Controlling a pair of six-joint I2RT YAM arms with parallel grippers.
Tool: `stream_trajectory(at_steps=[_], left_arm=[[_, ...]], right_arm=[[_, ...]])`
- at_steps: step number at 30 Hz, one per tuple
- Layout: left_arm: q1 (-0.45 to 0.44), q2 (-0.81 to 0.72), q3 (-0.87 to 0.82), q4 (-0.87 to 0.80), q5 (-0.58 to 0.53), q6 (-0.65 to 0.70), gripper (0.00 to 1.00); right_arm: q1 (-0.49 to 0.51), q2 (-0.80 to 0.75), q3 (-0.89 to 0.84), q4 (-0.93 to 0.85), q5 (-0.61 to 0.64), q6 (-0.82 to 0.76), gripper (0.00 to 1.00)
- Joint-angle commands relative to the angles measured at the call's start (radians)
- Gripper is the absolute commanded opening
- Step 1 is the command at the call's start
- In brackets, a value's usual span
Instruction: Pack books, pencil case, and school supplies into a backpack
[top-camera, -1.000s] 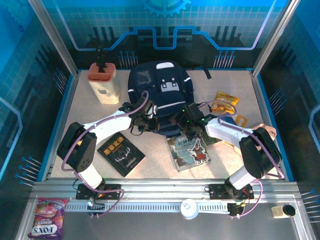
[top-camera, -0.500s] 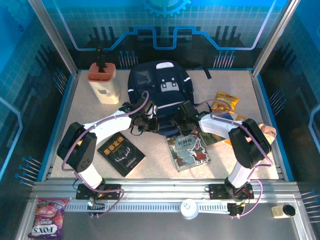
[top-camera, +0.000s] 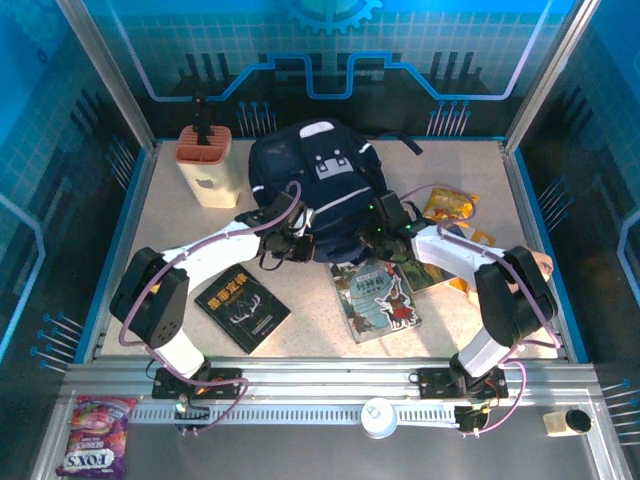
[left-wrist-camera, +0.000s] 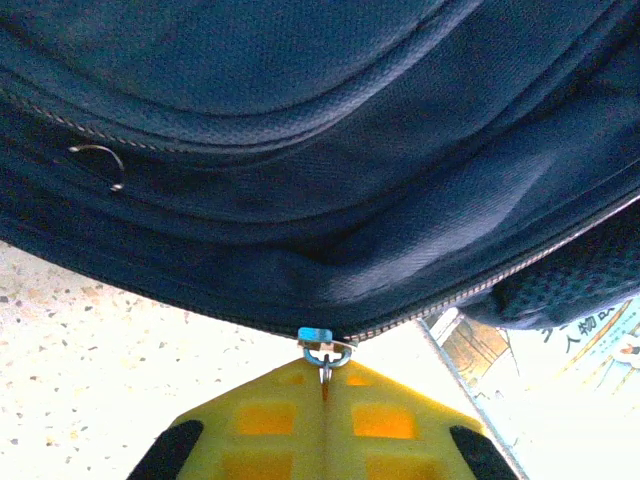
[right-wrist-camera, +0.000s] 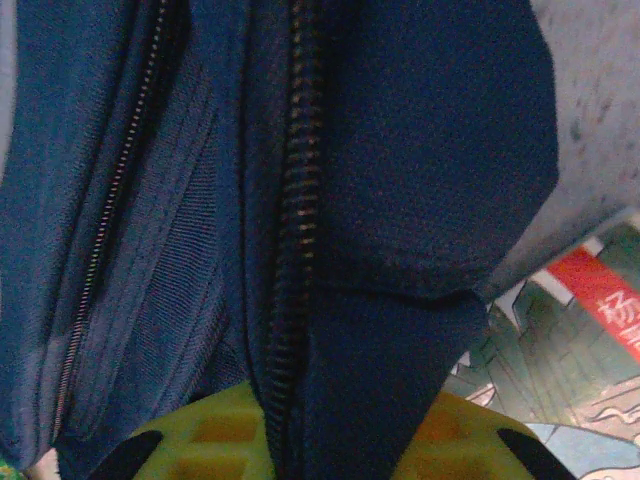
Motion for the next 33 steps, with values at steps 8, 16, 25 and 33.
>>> stream_trajectory(at_steps=[8, 16, 25, 33], left_arm=[[0.095, 0.008, -0.023, 0.056, 0.002, 0.193, 0.00], [0.172, 0.114, 0.053, 0.080, -0.094, 0.294, 0.00], [0.222, 0.198, 0.122, 0.151, -0.228, 0.319, 0.00], [0.270, 0.285, 0.250, 0.126, -0.216, 0.292, 0.04]], right_arm=[[-0.113, -0.095, -0.002, 0.007, 0.064, -0.101, 0.17], [-0.139, -0.098, 0.004, -0.005, 0.054, -0.122, 0.17], [-0.143, -0.107, -0.002, -0.010, 0.048, -0.124, 0.17], [-0.136, -0.110, -0.006, -0.008, 0.029, -0.116, 0.18]])
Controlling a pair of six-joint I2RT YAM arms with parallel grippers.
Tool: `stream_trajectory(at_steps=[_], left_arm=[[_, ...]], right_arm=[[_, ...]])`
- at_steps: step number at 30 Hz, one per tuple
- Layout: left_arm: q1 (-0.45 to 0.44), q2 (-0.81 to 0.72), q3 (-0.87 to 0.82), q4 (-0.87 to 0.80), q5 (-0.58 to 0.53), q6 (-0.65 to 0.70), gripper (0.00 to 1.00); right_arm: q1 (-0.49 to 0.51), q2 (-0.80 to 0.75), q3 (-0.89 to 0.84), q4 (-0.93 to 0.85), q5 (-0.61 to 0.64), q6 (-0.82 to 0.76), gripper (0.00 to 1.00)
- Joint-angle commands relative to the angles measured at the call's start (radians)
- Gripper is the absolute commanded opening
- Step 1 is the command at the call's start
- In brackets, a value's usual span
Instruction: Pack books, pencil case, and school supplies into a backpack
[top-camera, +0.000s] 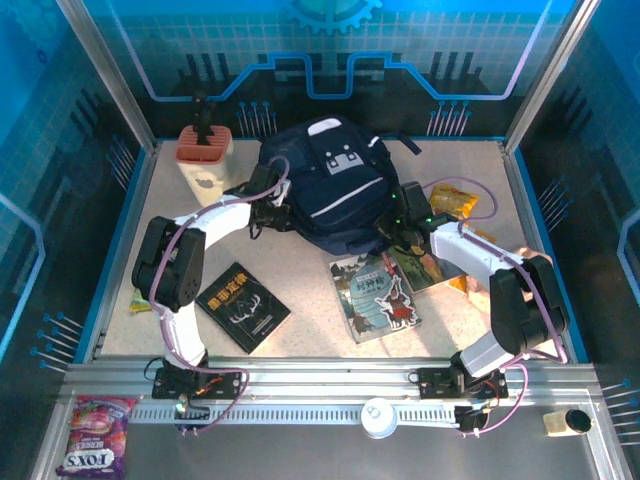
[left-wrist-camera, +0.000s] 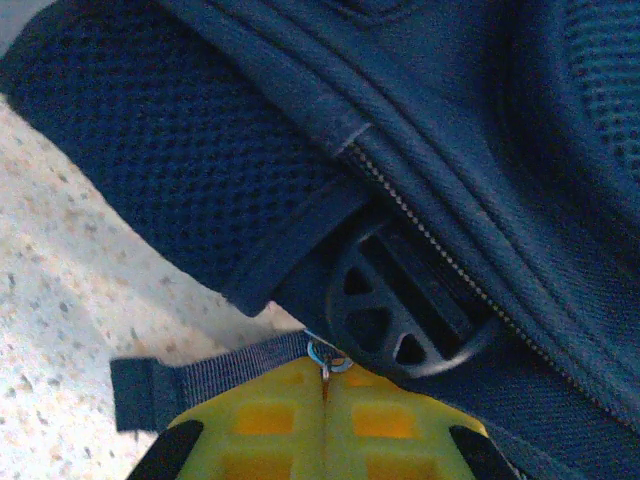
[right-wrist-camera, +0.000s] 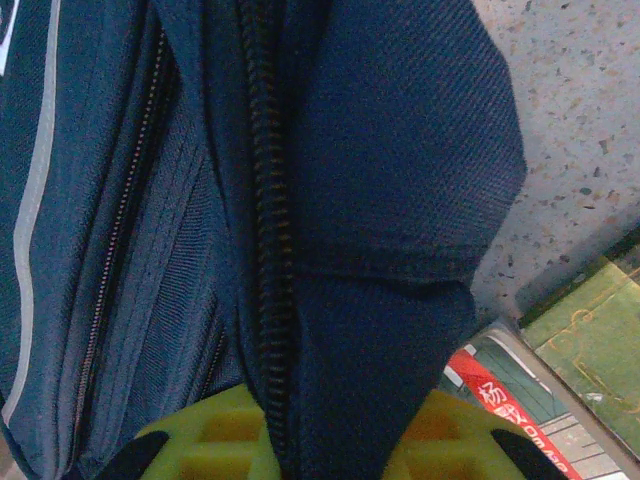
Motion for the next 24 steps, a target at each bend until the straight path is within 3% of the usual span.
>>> stream_trajectory(at_steps=[1, 5, 9, 17, 20, 24], left_arm=[[0.017, 0.030, 0.067, -0.002, -0.058, -0.003, 0.06], [0.017, 0.019, 0.081, -0.022, -0.025, -0.022, 0.16], [0.016, -0.055, 0.062, -0.075, 0.068, -0.079, 0.37], [0.014, -0.293, -0.132, -0.003, 0.195, -0.302, 0.54], [0.006, -0.349, -0.176, 0.006, 0.237, -0.359, 0.59], [-0.030, -0.398, -0.202, -0.001, 0.236, -0.400, 0.64]], right_arm=[[-0.012, -0.051, -0.001, 0.026, 0.041, -0.007, 0.18], [0.007, -0.039, -0.001, 0.050, 0.006, 0.016, 0.18], [0.049, -0.001, -0.007, 0.117, -0.038, 0.094, 0.18], [0.183, 0.147, 0.114, 0.153, -0.098, 0.150, 0.20], [0.221, 0.192, 0.140, 0.163, -0.132, 0.137, 0.27], [0.231, 0.185, 0.127, 0.158, -0.162, 0.068, 0.51]])
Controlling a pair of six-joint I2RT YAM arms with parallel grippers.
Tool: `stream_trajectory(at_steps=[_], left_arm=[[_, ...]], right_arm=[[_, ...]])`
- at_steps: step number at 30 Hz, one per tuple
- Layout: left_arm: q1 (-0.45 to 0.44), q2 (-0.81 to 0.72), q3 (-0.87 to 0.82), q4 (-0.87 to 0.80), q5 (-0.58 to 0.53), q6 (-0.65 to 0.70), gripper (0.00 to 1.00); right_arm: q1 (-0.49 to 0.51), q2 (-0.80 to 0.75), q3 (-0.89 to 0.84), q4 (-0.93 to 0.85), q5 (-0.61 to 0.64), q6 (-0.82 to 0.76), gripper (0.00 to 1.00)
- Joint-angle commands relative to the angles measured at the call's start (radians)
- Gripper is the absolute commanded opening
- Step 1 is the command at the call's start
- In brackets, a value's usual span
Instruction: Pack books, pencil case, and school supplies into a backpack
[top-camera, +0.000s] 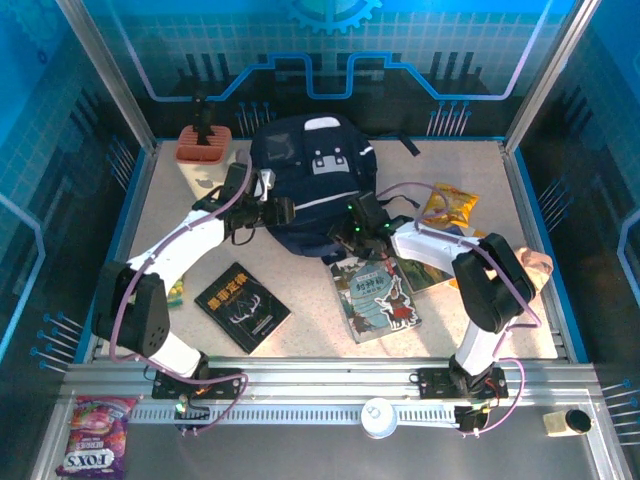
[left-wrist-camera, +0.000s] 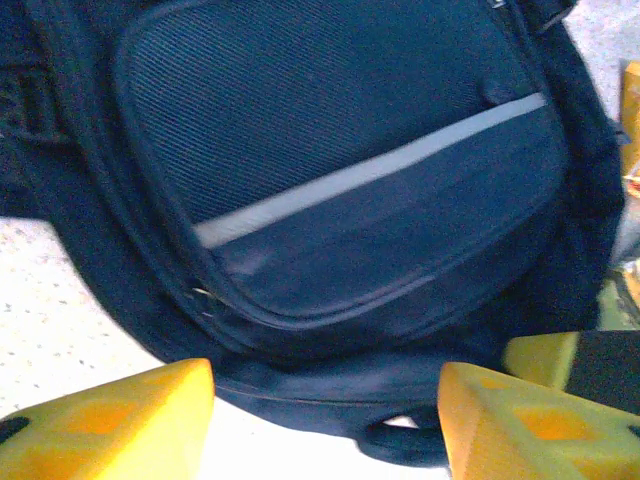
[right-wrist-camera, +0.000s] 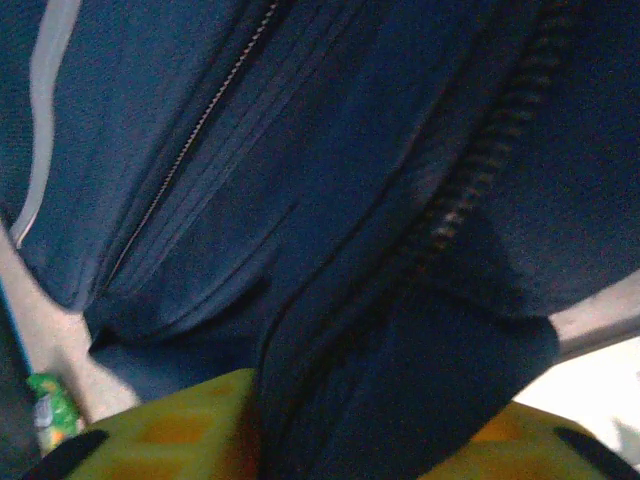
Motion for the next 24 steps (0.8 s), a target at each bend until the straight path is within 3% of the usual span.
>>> stream_trajectory(at_steps=[1, 4, 6, 9, 18, 24], left_arm=[[-0.036, -0.039, -0.030, -0.003, 0.030, -0.081, 0.66], [-0.071, -0.061, -0.037, -0.017, 0.016, -0.118, 0.70], [-0.095, -0.072, -0.049, -0.023, 0.009, -0.156, 0.82], [-0.131, -0.083, -0.082, -0.013, 0.020, -0.247, 0.84], [-0.323, -0.087, -0.237, 0.179, 0.055, -0.625, 0.85], [-0.410, -0.031, -0.285, 0.239, 0.025, -0.724, 0.76]], right_arm=[[0.005, -0.037, 0.008, 0.046, -0.041, -0.083, 0.58], [-0.005, -0.126, -0.039, -0.008, 0.010, -0.174, 0.71], [-0.022, -0.194, -0.070, -0.064, 0.044, -0.247, 0.76], [-0.063, -0.278, -0.123, -0.143, 0.074, -0.368, 0.80], [-0.168, -0.301, -0.182, -0.295, -0.011, -0.638, 0.74], [-0.172, -0.241, -0.253, -0.277, 0.018, -0.663, 0.67]])
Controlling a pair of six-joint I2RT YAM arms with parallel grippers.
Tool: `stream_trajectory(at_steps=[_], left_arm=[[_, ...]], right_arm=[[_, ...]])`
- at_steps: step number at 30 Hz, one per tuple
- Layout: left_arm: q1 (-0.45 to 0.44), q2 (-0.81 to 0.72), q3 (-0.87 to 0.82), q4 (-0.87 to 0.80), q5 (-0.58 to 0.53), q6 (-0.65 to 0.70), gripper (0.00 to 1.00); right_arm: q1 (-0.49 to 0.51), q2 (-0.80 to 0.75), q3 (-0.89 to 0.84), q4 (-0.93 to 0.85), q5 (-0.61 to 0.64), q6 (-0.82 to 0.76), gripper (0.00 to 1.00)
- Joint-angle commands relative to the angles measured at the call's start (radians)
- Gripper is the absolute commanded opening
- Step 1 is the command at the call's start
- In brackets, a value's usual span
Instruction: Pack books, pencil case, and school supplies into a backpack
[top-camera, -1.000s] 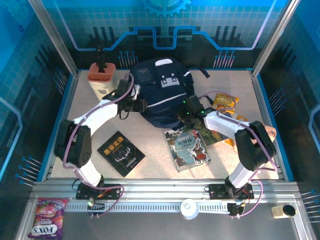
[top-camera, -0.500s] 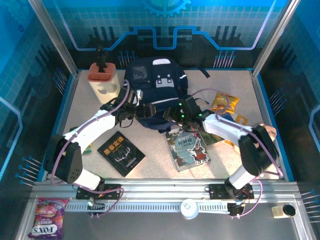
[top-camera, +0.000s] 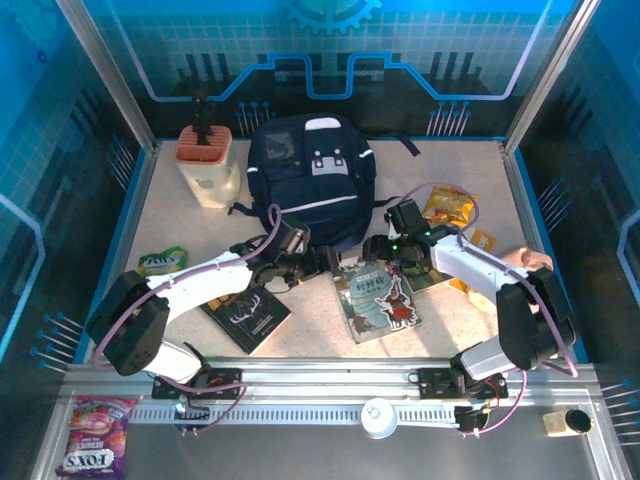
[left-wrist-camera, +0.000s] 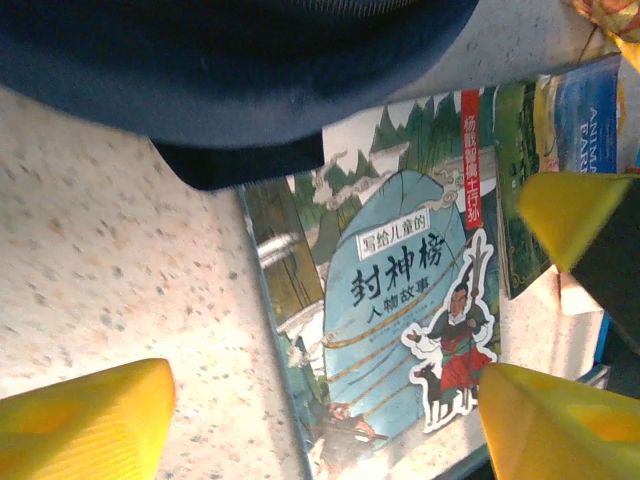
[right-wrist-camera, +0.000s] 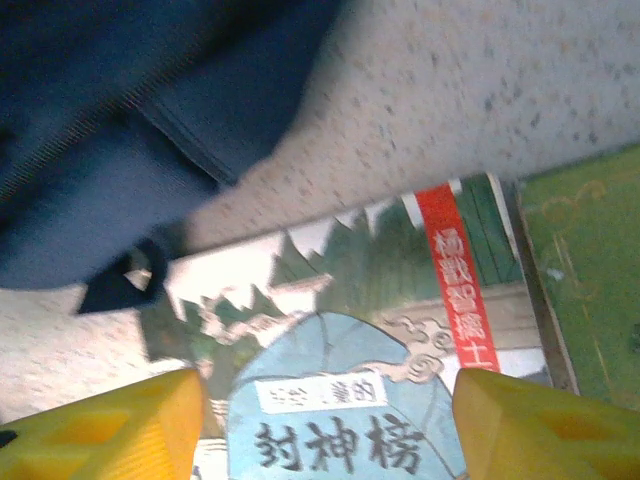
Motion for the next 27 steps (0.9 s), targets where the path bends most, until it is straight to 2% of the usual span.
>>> stream_trajectory(at_steps=[1, 4, 8, 13, 19, 27], left_arm=[[-0.028, 0.036, -0.021, 0.069, -0.007, -0.111, 0.74], [-0.036, 0.053, -0.042, 0.099, 0.008, -0.127, 0.69], [-0.036, 0.046, -0.055, 0.052, 0.016, -0.101, 0.62], [-0.035, 0.051, -0.064, 0.021, 0.030, -0.062, 0.58], [-0.025, 0.104, -0.036, 0.020, 0.108, -0.010, 0.48], [-0.024, 0.139, 0.000, -0.031, 0.139, 0.087, 0.42]], right_arm=[[-0.008, 0.043, -0.047, -0.029, 0.028, -0.057, 0.67], [0.004, 0.077, -0.054, -0.053, 0.081, -0.055, 0.67], [0.033, 0.093, -0.068, -0.086, 0.116, -0.016, 0.70], [0.100, 0.101, -0.114, -0.099, 0.122, 0.136, 0.70], [0.152, 0.068, -0.181, -0.115, 0.127, 0.357, 0.64], [0.152, -0.052, -0.241, -0.146, 0.153, 0.450, 0.58]])
